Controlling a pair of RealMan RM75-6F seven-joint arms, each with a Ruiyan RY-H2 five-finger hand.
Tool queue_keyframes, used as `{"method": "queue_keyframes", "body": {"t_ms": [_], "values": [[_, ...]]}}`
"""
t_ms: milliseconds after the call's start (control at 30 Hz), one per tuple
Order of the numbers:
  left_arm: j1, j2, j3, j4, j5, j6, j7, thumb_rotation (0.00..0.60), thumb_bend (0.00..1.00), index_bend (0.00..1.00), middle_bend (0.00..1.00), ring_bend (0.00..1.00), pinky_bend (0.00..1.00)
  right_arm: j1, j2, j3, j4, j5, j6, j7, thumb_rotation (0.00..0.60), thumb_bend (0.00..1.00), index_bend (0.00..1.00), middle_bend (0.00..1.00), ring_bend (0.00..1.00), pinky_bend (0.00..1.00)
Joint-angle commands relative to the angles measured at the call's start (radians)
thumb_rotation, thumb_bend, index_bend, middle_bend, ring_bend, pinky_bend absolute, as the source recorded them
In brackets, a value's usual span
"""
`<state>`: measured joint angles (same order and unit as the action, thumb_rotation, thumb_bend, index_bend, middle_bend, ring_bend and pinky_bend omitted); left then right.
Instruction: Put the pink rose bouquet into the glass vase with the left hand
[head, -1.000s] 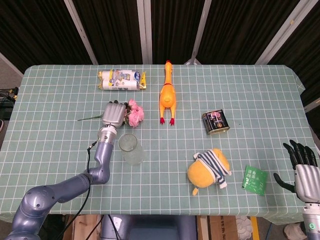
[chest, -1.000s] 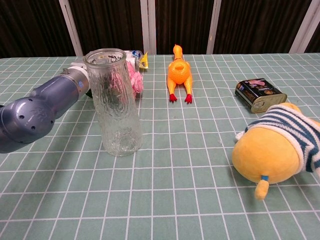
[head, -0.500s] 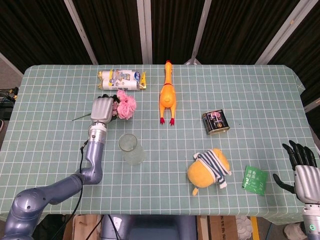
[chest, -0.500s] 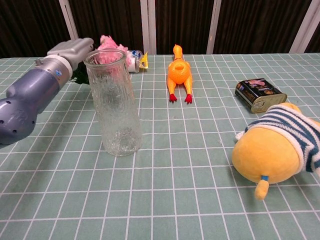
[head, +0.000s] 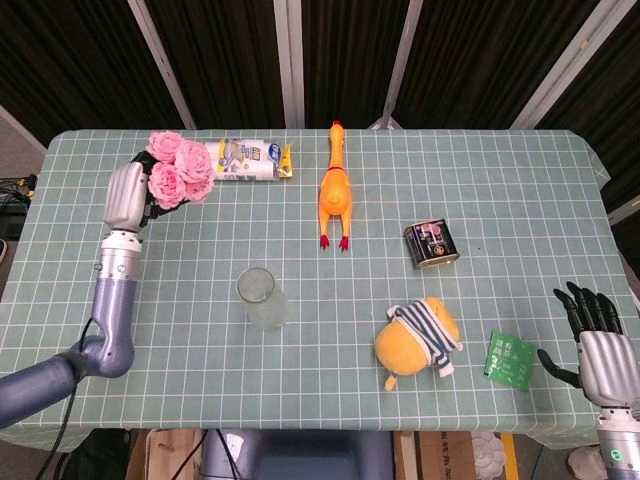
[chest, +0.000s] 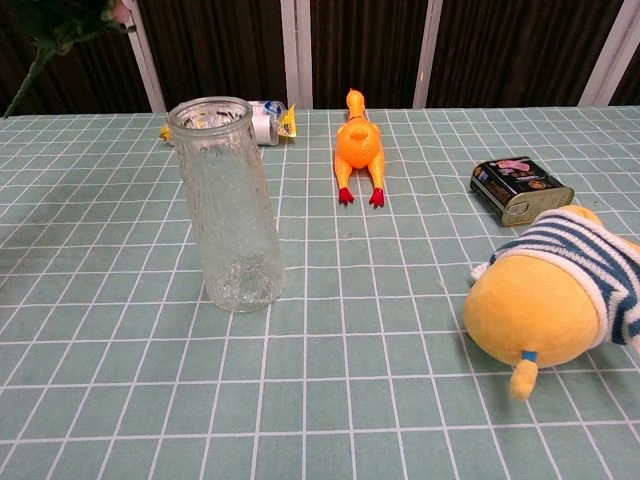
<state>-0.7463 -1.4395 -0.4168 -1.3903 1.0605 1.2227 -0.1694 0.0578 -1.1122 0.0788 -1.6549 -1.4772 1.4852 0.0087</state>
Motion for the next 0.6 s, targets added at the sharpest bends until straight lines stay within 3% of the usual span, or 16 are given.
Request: {"method": "queue_keyframes", "body": {"t_ms": [33,267,600], "values": [[0.115,0.197,-0.066,-0.286,0.065,0.039,-0.189,0.600,0.54,0.40,0.46,0.31,0.39,0.001,-0.002,-0.001,0.000,-0.001,-0.001,-0.003,0.600,0.27,0.13,0.07,0.03,0.00],[0.195,0.342,-0.144,-0.555,0.068,0.014,-0.424,0.600,0.54,0.40,0.46,0.31,0.39,0.003,-0.004,-0.001,0.000,-0.003,-0.002,-0.004,0.600,0.27,0.13,0.07,0.03,0.00],[0.198,0.361,-0.186,-0.655,0.042,-0.080,-0.673,0.600,0.54,0.40,0.44,0.30,0.39,0.001,-0.001,0.000,0.002,-0.001,0.001,0.003,0.600,0.27,0.14,0.07,0.03,0.00]]}}
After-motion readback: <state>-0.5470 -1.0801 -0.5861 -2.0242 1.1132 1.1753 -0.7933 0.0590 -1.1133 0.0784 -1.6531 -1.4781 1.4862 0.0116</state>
